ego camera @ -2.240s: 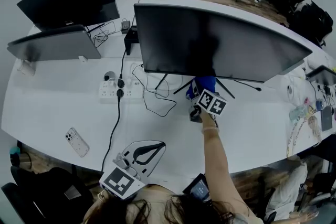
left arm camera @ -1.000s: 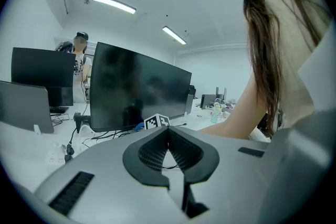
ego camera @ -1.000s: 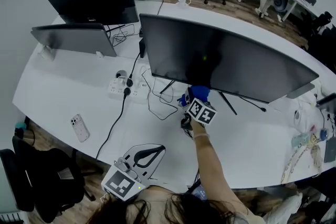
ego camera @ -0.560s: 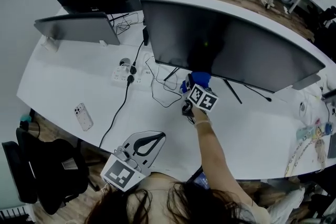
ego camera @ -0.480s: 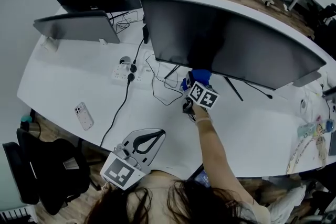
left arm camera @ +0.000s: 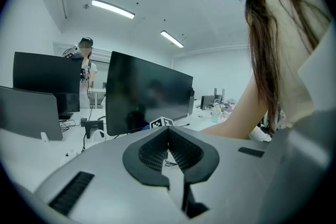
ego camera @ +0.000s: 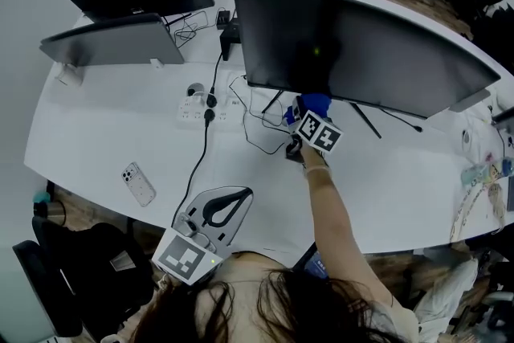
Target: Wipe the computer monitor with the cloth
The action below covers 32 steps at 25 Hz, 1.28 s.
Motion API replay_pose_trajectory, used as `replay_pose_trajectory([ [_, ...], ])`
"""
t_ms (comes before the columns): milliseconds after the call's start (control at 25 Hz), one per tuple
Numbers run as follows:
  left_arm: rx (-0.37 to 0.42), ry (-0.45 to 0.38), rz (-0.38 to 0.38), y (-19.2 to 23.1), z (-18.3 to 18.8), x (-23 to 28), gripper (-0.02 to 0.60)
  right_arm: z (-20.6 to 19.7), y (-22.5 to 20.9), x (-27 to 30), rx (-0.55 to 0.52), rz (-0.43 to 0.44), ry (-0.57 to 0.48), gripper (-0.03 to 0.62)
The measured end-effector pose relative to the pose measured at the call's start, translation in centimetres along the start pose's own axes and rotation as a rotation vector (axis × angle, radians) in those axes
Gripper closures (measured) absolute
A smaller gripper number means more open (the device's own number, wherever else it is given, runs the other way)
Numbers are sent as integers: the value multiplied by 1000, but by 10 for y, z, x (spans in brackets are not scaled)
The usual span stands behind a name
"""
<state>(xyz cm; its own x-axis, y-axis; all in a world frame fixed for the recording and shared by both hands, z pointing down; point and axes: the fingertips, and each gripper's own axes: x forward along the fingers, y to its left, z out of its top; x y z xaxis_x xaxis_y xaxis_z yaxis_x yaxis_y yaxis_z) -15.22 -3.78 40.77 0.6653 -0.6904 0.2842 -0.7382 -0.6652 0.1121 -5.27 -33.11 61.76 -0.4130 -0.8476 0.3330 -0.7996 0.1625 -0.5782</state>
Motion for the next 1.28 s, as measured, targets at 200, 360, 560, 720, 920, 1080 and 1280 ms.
replay_pose_trajectory([
  [200,4,-9,-26,15,0,-14,572,-4,5,2,-4,-21,-8,508],
  [360,-1,-13,-37,26,0,-20,572,-7,11,5,-7,-28,-7,508],
  [560,6,-28,-67,32,3,-21,572,-11,21,8,-15,-25,3,508],
  [720,2,-25,-91,33,0,-22,572,-15,28,10,-26,-20,12,508],
  [920,9,-34,-112,37,4,-21,572,-17,33,13,-29,-21,16,508],
  [1080,6,-32,-129,38,2,-21,572,-19,35,14,-10,-14,26,508],
  [1280,4,-33,-145,41,1,-24,572,-21,40,14,-11,-7,33,508],
])
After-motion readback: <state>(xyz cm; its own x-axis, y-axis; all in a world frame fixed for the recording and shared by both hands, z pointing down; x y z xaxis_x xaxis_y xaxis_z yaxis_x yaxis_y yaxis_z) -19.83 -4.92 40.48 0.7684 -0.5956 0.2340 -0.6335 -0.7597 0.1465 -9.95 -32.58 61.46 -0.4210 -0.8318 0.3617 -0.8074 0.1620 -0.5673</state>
